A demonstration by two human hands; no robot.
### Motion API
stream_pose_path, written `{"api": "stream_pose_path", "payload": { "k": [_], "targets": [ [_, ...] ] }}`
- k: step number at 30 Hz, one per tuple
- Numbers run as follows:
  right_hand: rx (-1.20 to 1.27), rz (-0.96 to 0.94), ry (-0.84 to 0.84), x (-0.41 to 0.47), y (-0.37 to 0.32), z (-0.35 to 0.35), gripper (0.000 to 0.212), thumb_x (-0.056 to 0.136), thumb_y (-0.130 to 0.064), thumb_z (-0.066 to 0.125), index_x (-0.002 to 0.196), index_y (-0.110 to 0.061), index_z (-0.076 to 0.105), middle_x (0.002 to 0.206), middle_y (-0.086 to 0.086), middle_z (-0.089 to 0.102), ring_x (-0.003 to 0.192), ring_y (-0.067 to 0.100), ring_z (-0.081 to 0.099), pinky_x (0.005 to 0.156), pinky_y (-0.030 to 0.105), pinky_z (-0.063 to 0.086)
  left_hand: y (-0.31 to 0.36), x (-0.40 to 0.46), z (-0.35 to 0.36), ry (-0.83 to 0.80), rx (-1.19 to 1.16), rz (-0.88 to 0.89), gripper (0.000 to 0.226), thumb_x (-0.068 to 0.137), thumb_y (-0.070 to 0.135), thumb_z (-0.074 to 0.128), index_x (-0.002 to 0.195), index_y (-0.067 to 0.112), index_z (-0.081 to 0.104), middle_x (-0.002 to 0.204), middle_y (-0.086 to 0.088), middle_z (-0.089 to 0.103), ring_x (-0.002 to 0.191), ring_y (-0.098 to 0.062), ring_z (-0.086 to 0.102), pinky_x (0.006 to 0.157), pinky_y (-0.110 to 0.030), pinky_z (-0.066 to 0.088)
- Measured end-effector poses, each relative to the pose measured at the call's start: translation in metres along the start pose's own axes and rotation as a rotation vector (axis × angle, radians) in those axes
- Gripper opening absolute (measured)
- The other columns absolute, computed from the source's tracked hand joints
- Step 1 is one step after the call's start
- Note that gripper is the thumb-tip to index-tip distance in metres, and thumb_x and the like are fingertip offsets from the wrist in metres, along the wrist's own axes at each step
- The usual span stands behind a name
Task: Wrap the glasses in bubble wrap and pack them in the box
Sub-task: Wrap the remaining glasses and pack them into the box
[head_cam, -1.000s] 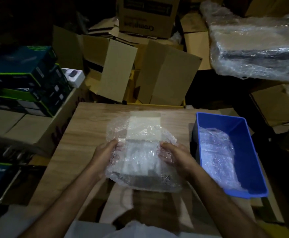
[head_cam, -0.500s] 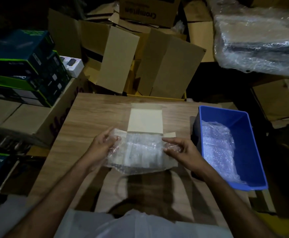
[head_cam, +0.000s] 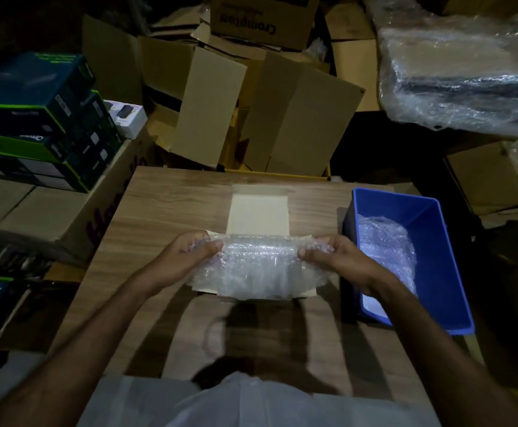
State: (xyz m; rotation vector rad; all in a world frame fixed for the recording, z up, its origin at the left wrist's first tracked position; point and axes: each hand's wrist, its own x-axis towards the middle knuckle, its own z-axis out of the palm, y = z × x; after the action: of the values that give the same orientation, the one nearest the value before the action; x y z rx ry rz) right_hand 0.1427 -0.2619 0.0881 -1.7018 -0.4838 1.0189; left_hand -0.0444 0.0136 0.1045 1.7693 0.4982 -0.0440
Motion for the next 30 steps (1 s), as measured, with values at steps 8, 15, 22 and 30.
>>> {"api": "stream_pose_path", "payload": {
  "k": [8, 15, 22, 30],
  "targets": [
    [0.331, 0.054, 0.144, 0.007, 0.021, 0.009, 0.017, 0.093, -0.005, 0.068, 0.111, -0.005, 0.069, 0.108, 0.021, 0.073, 0.096, 0.034, 0.068, 0.082, 0.042, 0.059, -0.024, 0.003, 0.000, -0.052, -0.390, -0.197, 0.035, 0.091, -0.005, 0.064, 0.124, -0.003, 0.055, 0.121, -0.021, 0.067, 0.106, -0.036, 0.065, 0.080, -0.037, 0.061],
    [0.364, 0.177, -0.069, 0.004, 0.023, -0.001, 0.024, 0.090, -0.013, 0.065, 0.102, 0.005, 0.075, 0.105, 0.019, 0.075, 0.090, 0.026, 0.070, 0.074, 0.032, 0.058, -0.033, 0.006, -0.011, -0.062, -0.425, -0.289, 0.027, 0.097, 0.000, 0.042, 0.104, -0.011, 0.066, 0.120, -0.023, 0.070, 0.097, -0.026, 0.071, 0.078, -0.036, 0.061],
    [-0.139, -0.133, 0.155, 0.018, 0.020, 0.008, 0.047, 0.074, -0.007, 0.089, 0.114, -0.010, 0.065, 0.115, 0.008, 0.067, 0.105, 0.020, 0.066, 0.091, 0.038, 0.058, -0.034, 0.011, -0.001, 0.016, 0.018, -0.144, 0.041, 0.073, 0.013, 0.088, 0.106, 0.001, 0.069, 0.111, -0.015, 0.072, 0.099, -0.021, 0.071, 0.082, -0.025, 0.059],
    [-0.016, -0.124, 0.196, 0.038, 0.036, 0.026, 0.018, 0.091, 0.014, 0.058, 0.088, 0.007, 0.074, 0.102, 0.012, 0.071, 0.075, 0.005, 0.071, 0.059, 0.016, 0.054, -0.050, 0.040, 0.003, -0.114, 0.365, 0.125, 0.007, 0.082, 0.008, 0.062, 0.086, 0.014, 0.058, 0.090, -0.002, 0.061, 0.090, -0.020, 0.061, 0.082, -0.040, 0.051]
  ]
}}
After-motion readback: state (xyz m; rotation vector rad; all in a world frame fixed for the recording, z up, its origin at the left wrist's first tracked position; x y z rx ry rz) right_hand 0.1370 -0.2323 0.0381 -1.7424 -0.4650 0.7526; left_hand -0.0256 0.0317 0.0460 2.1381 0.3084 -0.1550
